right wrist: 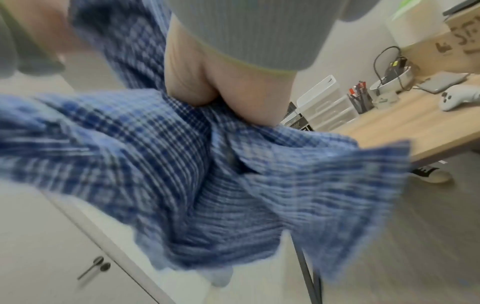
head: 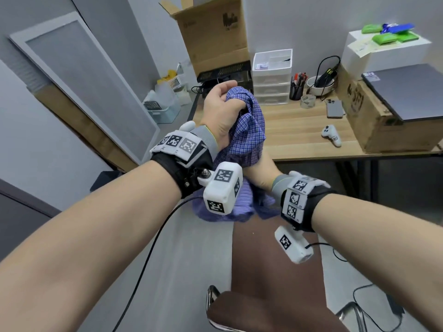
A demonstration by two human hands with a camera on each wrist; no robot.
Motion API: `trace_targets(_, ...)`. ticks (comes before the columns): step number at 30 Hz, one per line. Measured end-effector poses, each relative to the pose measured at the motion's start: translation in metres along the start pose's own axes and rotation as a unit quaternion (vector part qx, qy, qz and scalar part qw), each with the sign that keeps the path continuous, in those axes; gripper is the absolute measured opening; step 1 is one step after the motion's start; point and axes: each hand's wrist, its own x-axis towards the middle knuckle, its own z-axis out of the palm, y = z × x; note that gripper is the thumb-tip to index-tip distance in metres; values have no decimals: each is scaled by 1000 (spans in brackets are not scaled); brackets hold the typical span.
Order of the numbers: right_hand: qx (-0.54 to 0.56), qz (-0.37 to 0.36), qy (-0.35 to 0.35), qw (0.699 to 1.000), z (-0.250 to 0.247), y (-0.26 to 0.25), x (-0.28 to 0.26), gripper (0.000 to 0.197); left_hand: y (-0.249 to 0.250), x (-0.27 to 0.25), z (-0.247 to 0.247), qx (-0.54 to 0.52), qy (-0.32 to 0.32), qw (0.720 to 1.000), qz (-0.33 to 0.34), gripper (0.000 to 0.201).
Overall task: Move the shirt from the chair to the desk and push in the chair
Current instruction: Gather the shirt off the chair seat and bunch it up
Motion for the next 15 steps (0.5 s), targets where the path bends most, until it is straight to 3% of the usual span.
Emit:
trace_targets(4,-134,43,-23,990,24,3,-10,22,8,4,-9,24,-35,999,27,44)
trace_targets(7,-130,69,-30,989,22,13,-16,17,2,7,-24,31,-33,999,29,45)
trace_targets(11,-99,115,-23,988,1,25,-14,42,-15,23,-48,45,-14,999,14,44)
trace_targets(15,-154,114,-37,981,-28,38,0,43,-34,48,-59,96,9,995,2,36)
